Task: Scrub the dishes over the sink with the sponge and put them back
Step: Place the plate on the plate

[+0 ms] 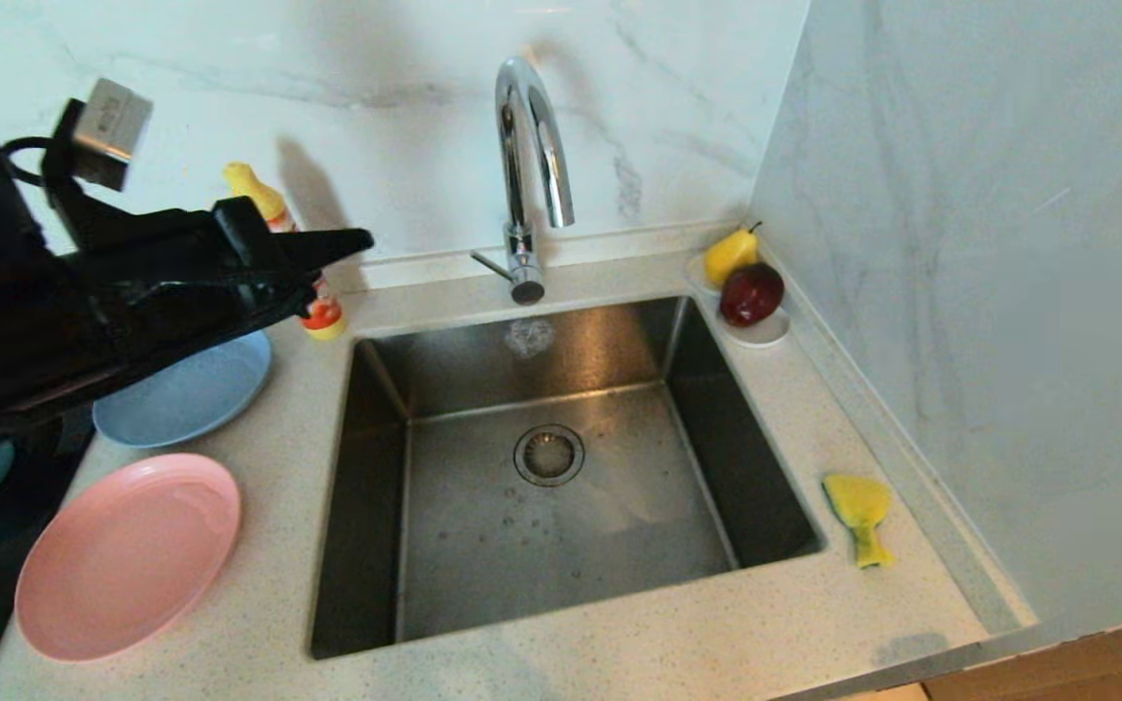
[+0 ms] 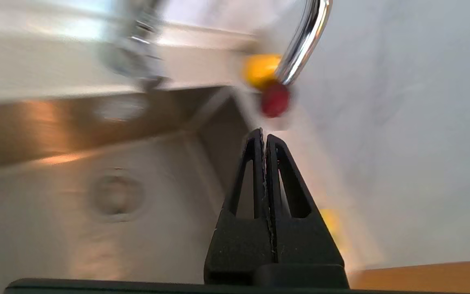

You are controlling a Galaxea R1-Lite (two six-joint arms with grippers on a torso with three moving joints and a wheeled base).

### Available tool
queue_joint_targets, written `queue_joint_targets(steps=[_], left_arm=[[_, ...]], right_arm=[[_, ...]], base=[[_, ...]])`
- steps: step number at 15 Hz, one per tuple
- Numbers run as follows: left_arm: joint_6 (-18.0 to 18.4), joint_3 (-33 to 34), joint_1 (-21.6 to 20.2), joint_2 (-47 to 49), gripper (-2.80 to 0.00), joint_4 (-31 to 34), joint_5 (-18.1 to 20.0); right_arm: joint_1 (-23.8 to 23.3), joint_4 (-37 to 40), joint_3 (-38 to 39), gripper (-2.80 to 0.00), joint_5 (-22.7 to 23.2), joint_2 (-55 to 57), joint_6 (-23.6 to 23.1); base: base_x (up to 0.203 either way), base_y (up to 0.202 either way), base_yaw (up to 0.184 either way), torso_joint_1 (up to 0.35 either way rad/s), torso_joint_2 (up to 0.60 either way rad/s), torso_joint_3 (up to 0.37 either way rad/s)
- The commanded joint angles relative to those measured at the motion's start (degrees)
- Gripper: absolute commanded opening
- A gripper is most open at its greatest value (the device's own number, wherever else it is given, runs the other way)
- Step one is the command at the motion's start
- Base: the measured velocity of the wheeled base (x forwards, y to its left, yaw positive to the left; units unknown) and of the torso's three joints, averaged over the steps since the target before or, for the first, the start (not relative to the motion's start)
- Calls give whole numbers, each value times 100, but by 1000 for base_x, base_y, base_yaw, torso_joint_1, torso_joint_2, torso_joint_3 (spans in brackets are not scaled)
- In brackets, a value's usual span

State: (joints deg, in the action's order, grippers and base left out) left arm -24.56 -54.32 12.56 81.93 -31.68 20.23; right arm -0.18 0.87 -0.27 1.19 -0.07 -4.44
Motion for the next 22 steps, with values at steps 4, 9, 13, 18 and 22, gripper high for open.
queue_joint_targets(steps=[4, 9, 13, 18, 22], left_arm=[[1174, -206, 1, -1697, -280, 1914, -2875], [2557, -1334, -19, -2302, -280, 3743, -4646], [3069, -1729, -80, -2052, -280, 3797, -5447], [3318, -2762, -1423, -748, -280, 3957, -5256], [2711, -3075, -2832, 37, -280, 4412, -3522]], right_arm=[[1, 1, 0, -280, 4, 7, -6], [1, 1, 0, -280, 4, 7, -13], [1, 1, 0, -280, 4, 7, -5], [1, 1, 0, -280, 4, 7, -5], [1, 1, 0, -280, 4, 7, -5]], base=[[0, 0, 0, 0, 0, 0], [0, 0, 0, 0, 0, 0], [0, 0, 0, 0, 0, 0], [0, 0, 0, 0, 0, 0], [0, 0, 0, 0, 0, 0]])
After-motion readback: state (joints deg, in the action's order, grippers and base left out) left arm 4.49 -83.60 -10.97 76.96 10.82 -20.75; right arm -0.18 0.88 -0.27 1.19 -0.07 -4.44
